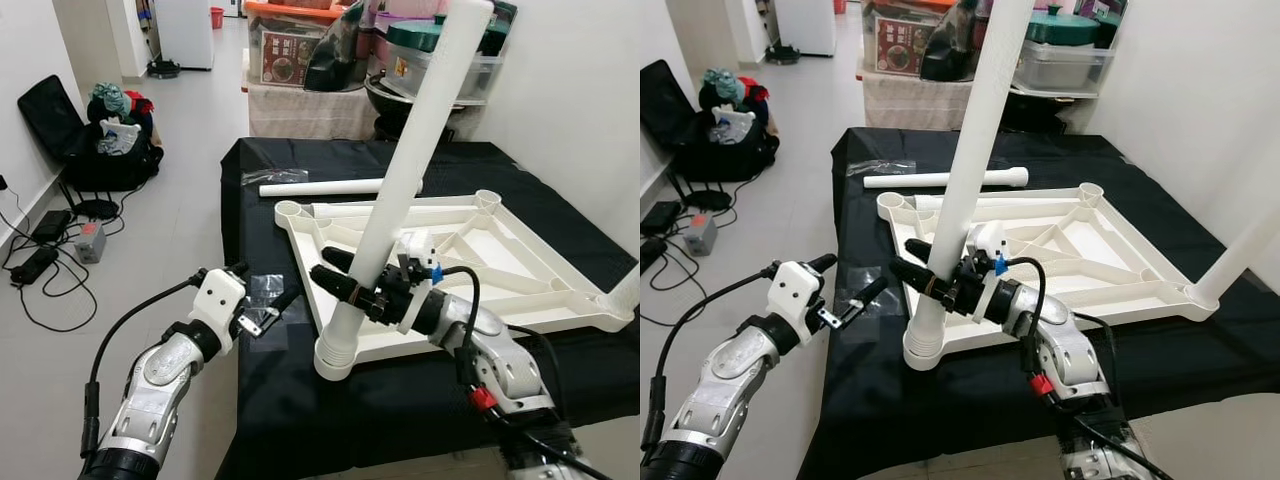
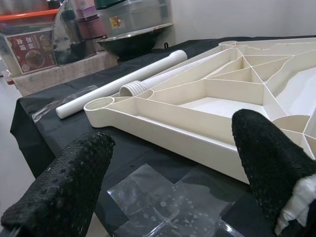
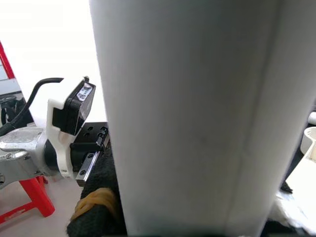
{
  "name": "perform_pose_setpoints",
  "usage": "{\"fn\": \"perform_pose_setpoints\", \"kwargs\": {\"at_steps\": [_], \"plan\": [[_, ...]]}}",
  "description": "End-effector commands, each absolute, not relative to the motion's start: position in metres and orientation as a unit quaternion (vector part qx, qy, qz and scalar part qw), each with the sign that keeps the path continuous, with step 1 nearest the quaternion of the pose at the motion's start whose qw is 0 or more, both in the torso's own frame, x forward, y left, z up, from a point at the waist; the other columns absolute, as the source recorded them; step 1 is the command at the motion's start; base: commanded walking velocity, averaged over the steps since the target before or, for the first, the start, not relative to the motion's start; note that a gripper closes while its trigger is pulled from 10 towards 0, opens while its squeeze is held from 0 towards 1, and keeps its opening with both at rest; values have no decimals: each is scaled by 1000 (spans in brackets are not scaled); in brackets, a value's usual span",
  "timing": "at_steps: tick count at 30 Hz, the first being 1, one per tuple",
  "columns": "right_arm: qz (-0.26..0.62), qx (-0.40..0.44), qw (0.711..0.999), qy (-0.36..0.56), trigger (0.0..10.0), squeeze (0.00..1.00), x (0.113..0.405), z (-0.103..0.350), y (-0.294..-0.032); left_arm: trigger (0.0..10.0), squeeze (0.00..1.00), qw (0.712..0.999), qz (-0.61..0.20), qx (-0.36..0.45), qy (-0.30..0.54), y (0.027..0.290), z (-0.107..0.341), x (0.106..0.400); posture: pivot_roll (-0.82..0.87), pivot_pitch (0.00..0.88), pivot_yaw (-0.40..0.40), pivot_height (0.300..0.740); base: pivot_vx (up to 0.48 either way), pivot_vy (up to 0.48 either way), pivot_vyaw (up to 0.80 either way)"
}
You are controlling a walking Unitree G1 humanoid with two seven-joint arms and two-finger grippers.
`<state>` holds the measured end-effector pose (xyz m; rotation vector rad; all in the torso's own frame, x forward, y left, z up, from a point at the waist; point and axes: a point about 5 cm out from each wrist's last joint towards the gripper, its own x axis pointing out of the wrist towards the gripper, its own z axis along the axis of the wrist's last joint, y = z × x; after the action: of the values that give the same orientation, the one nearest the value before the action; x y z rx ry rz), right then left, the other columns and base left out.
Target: Building children table
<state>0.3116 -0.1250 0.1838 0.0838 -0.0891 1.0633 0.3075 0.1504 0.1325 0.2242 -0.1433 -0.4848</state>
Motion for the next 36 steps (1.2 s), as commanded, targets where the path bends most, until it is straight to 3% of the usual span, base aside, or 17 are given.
{"fn": "perform_pose_setpoints", "kwargs": {"at_steps": [1,6,8,9,11,12,13,15,27,36], "plan": [[502,38,864,10,10000,0,307,160,-127,10000,0,961,-244,115,-66,149,133,308,79,0,-105,740,0,0,0],[484,42,874,22,10000,0,307,156,-128,10000,0,961,-244,113,-66,149,132,308,68,0,-103,740,0,0,0],[462,51,885,34,10000,0,311,154,-129,10000,0,961,-245,112,-66,148,132,308,62,0,-101,740,0,0,0],[416,63,906,54,10000,0,317,150,-131,10000,0,961,-245,111,-66,147,132,309,62,0,-101,740,0,0,0],[416,63,906,54,10000,0,317,150,-131,10000,0,961,-245,111,-66,147,132,309,62,0,-101,740,0,0,0],[384,70,918,68,10000,0,322,146,-132,10000,0,961,-246,111,-66,147,132,309,62,0,-101,740,0,0,0],[292,56,950,99,10000,0,328,137,-137,10000,0,961,-245,110,-66,147,132,308,62,0,-104,740,0,0,0],[182,27,974,131,10000,0,328,126,-145,10000,0,961,-243,111,-66,148,131,307,64,0,-104,740,0,0,0],[75,-32,988,129,10000,0,300,126,-144,10000,0,963,-236,113,-65,152,131,311,44,0,-99,740,0,0,0],[-50,39,991,114,10000,0,309,132,-164,10000,0,965,-229,109,-63,156,131,311,42,0,-96,740,0,0,0]]}}
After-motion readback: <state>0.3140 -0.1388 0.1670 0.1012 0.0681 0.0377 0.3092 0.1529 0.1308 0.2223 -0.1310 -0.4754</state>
